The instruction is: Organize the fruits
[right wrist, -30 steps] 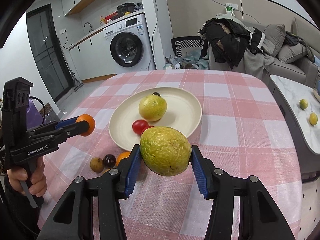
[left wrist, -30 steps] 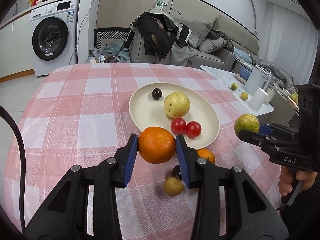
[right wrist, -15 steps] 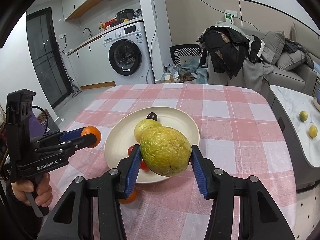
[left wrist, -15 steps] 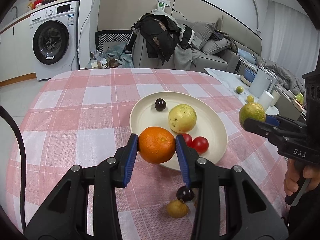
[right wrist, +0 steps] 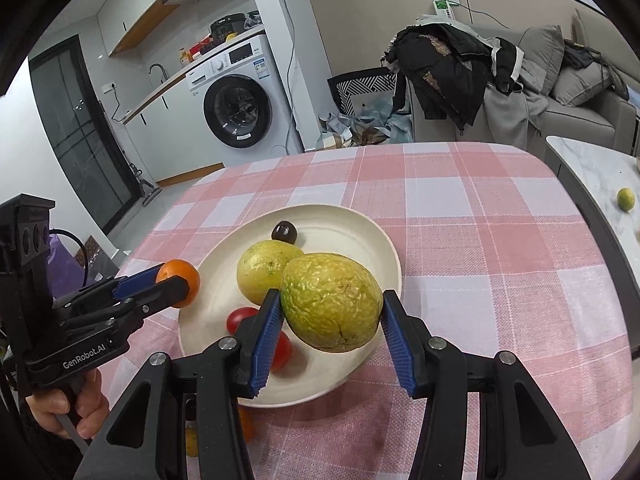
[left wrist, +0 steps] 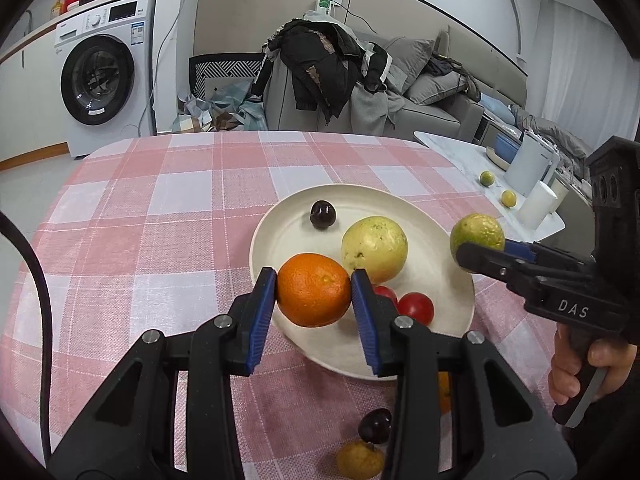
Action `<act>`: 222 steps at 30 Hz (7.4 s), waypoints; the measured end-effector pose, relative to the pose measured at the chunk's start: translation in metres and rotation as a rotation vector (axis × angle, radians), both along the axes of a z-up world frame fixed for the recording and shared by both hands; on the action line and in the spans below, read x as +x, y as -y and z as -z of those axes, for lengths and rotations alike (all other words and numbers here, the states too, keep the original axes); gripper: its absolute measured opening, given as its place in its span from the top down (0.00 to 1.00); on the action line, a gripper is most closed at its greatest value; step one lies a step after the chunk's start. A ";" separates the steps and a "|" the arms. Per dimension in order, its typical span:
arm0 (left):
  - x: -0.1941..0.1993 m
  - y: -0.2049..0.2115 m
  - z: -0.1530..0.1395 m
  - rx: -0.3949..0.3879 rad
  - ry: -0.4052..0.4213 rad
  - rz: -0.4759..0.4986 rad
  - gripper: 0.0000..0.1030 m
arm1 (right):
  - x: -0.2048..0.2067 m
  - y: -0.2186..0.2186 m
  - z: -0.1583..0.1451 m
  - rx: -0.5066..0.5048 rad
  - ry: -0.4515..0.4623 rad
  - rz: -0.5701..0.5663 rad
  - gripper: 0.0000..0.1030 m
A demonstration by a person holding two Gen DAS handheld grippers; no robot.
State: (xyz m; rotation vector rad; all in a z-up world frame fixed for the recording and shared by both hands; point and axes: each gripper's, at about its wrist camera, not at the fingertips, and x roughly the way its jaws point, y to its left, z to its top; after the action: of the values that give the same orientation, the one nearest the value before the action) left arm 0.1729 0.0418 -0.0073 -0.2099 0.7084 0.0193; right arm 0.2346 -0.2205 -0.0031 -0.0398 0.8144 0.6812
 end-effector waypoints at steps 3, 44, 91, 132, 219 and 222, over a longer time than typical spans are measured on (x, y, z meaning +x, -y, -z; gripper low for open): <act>0.002 0.004 0.005 0.015 -0.004 0.011 0.66 | 0.001 -0.003 0.005 -0.017 0.005 -0.008 0.51; -0.036 0.003 -0.008 0.069 0.007 -0.026 0.21 | -0.031 0.006 0.000 -0.140 0.049 -0.019 0.04; -0.082 0.021 0.013 0.140 -0.180 0.087 0.01 | -0.066 -0.011 0.030 -0.179 -0.081 -0.128 0.00; -0.078 0.046 0.040 0.128 -0.234 0.263 0.75 | -0.070 -0.023 0.038 -0.044 -0.194 -0.227 0.60; 0.006 -0.002 -0.006 0.073 0.024 0.027 0.75 | 0.008 0.009 -0.027 0.117 0.041 -0.015 0.64; 0.010 0.001 -0.004 0.083 0.026 0.034 0.75 | 0.012 0.008 -0.018 0.114 0.022 -0.011 0.64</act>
State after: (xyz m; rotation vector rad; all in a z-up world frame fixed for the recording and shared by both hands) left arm 0.1832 0.0404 -0.0035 -0.1187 0.6837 0.0132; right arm 0.2470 -0.2283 0.0150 0.0515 0.7533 0.7357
